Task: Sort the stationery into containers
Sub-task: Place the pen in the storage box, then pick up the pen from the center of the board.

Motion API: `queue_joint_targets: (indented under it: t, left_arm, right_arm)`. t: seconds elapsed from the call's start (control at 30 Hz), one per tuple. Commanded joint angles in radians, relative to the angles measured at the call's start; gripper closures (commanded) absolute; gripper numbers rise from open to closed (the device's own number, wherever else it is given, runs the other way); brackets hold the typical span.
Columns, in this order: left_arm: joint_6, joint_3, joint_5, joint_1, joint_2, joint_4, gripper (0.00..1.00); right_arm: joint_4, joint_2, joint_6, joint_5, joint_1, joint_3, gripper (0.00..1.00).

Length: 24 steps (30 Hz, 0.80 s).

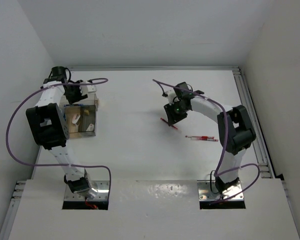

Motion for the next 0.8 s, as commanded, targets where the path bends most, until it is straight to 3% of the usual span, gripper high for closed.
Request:
queue_joint_targets:
  t: [0.0, 0.27, 0.5, 0.77]
  left_arm:
    - [-0.062, 0.021, 0.042, -0.002, -0.027, 0.029, 0.48]
    - [-0.188, 0.027, 0.238, 0.022, -0.203, 0.007, 0.48]
    - [-0.251, -0.122, 0.335, 0.007, -0.419, 0.036, 0.47]
    - [-0.251, -0.185, 0.453, -0.014, -0.553, -0.056, 0.49]
  right_arm:
    - [0.002, 0.028, -0.095, 0.111, 0.045, 0.044, 0.58]
    - [0.021, 0.106, -0.149, 0.194, 0.082, 0.057, 0.64]
    - [0.041, 0.135, -0.175, 0.271, 0.087, 0.048, 0.67]
    - [0.033, 0.121, -0.215, 0.263, 0.087, -0.009, 0.91]
